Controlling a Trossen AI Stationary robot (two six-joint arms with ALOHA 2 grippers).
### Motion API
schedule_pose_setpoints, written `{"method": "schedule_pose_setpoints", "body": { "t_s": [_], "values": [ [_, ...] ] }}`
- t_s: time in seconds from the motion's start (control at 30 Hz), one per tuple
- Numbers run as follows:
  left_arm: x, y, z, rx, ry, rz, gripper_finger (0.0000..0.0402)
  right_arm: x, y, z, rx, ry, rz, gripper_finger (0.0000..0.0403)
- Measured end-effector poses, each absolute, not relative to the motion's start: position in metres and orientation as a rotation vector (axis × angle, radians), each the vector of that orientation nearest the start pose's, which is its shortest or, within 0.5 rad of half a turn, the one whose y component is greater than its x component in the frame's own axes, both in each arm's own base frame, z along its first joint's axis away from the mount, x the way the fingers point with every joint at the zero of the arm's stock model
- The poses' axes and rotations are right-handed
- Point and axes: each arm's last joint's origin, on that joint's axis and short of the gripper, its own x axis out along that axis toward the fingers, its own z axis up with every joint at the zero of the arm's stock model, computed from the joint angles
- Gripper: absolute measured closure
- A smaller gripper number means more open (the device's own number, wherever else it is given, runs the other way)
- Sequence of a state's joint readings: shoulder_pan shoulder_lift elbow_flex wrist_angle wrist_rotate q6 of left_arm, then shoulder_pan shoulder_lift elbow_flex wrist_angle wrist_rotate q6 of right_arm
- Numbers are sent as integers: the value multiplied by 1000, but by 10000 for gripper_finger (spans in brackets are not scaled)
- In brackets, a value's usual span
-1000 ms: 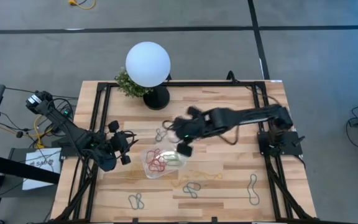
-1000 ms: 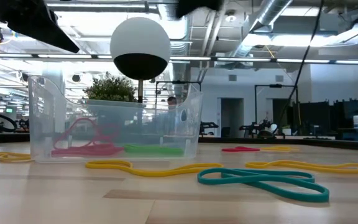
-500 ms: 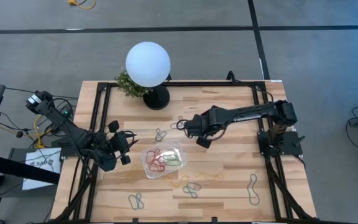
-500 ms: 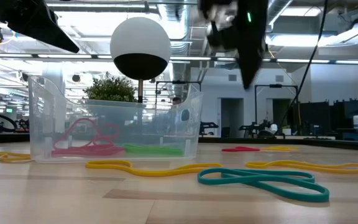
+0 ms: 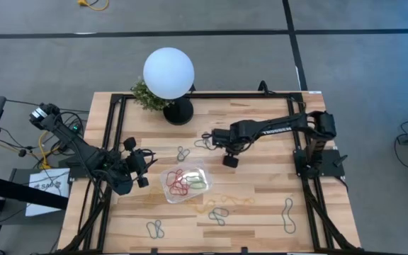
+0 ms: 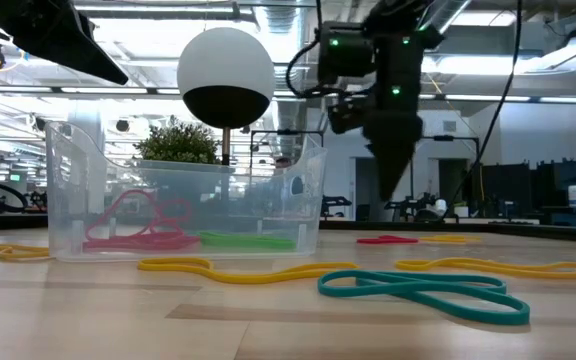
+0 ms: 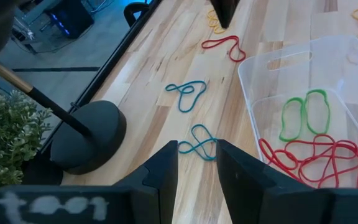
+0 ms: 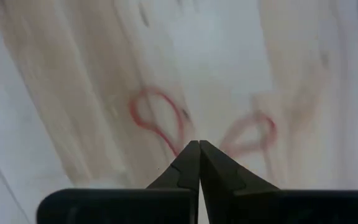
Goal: Pick and place items into bin
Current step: Put the red rubber band into the transparent bin
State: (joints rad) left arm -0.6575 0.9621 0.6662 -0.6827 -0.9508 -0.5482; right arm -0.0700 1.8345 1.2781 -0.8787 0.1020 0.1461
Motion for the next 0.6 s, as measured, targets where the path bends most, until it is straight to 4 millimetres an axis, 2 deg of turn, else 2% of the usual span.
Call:
{"method": "schedule_pose_setpoints", "body": {
  "t_s": [0.13,0.3,0.6],
  "values": [
    [147,-84,236,184,570,435,301,342,-27,183,129,1415,-224,386],
    [147,-84,236,187,571,434,301,341,-23,183,163,1422,-232,346],
    [147,-84,236,187,570,436,301,343,-7,181,128,1429,-187,286]
  ]
}}
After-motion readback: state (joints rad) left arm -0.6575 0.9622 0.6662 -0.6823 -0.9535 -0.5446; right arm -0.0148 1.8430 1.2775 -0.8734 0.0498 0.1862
